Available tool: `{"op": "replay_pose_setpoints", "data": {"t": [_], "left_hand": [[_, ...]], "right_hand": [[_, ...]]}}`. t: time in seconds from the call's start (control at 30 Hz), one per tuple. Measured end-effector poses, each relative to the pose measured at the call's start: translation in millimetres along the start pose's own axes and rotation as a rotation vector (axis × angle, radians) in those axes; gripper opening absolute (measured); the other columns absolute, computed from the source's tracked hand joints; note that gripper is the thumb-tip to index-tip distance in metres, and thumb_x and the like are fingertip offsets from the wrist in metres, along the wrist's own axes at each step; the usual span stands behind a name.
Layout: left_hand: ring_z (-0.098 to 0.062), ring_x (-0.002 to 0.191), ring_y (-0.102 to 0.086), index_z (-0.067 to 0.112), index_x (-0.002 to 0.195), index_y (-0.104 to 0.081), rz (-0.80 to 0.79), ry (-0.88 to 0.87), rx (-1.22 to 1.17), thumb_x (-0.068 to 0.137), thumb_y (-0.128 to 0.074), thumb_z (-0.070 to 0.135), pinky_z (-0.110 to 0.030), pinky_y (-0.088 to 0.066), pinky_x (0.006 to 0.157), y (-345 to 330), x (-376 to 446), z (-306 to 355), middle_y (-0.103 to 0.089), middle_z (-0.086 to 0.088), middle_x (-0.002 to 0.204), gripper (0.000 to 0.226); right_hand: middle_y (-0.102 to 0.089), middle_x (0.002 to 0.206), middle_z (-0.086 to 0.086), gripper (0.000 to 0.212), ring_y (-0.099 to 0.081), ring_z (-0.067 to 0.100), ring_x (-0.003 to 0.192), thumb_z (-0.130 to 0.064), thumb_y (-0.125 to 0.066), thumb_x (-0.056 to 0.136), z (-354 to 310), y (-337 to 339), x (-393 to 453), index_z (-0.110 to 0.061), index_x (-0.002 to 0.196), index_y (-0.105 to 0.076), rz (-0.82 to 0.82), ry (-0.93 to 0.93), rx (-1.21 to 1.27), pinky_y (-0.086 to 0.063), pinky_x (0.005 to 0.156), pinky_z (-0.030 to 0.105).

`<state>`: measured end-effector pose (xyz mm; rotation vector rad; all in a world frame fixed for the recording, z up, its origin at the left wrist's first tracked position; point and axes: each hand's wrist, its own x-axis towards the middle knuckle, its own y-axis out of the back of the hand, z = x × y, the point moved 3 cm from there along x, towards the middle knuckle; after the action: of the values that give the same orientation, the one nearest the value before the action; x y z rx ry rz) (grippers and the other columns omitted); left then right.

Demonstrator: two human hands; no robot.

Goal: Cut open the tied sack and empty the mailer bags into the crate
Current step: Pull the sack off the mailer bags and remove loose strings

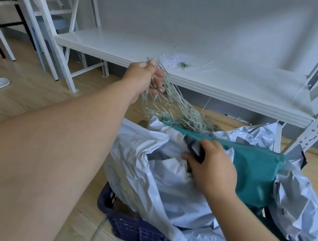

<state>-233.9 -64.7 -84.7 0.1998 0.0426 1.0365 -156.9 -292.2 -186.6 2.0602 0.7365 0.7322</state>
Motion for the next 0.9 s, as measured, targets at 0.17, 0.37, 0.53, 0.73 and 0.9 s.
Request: {"op": "replay_pose_setpoints", "data": {"t": [0.17,0.37,0.53,0.73,0.9], "left_hand": [[-0.014,0.056,-0.067,0.007,0.093,-0.066,0.166,-0.089,-0.021,0.103,-0.033,0.036,-0.021,-0.054,0.054,4,2,-4,-0.062,-0.001,0.057,0.045],[-0.008,0.057,-0.065,0.011,0.087,-0.066,0.095,-0.098,0.018,0.103,-0.035,0.035,-0.024,-0.056,0.064,3,1,2,-0.061,-0.002,0.063,0.042],[-0.013,0.062,-0.067,0.012,0.084,-0.066,0.075,-0.094,0.011,0.103,-0.036,0.035,-0.022,-0.056,0.059,1,2,7,-0.062,-0.003,0.064,0.042],[-0.020,0.062,-0.067,0.012,0.083,-0.063,0.305,-0.250,-0.119,0.103,-0.035,0.034,-0.025,-0.053,0.057,27,12,37,-0.062,-0.002,0.059,0.041],[-0.008,0.057,-0.058,0.016,0.080,-0.061,0.365,-0.410,-0.131,0.104,-0.034,0.030,-0.020,-0.047,0.057,38,10,84,-0.060,0.000,0.062,0.038]], "right_hand": [[-0.056,0.097,0.000,0.007,-0.057,0.027,0.085,-0.026,-0.058,0.086,28,-23,-19,-0.021,0.088,-0.061,-0.183,-0.067,-0.067,-0.045,0.057,0.034],[-0.050,0.097,-0.015,0.017,-0.055,0.011,0.089,-0.041,-0.063,0.085,-3,12,-23,-0.035,0.101,-0.063,0.314,-0.042,0.342,-0.041,0.065,0.028],[-0.047,0.129,-0.018,0.047,-0.057,0.005,0.104,-0.059,-0.064,0.076,-65,-3,-32,-0.044,0.120,-0.056,0.020,0.466,0.293,-0.050,0.076,0.023],[-0.056,0.119,-0.012,0.029,-0.061,0.019,0.102,-0.048,-0.056,0.084,-11,-48,-28,-0.036,0.110,-0.060,-0.338,0.180,-0.172,-0.050,0.074,0.032],[-0.063,0.111,-0.013,0.033,-0.062,0.016,0.098,-0.054,-0.059,0.078,-9,-48,-20,-0.040,0.108,-0.061,-0.339,0.153,-0.054,-0.049,0.071,0.029]]}}
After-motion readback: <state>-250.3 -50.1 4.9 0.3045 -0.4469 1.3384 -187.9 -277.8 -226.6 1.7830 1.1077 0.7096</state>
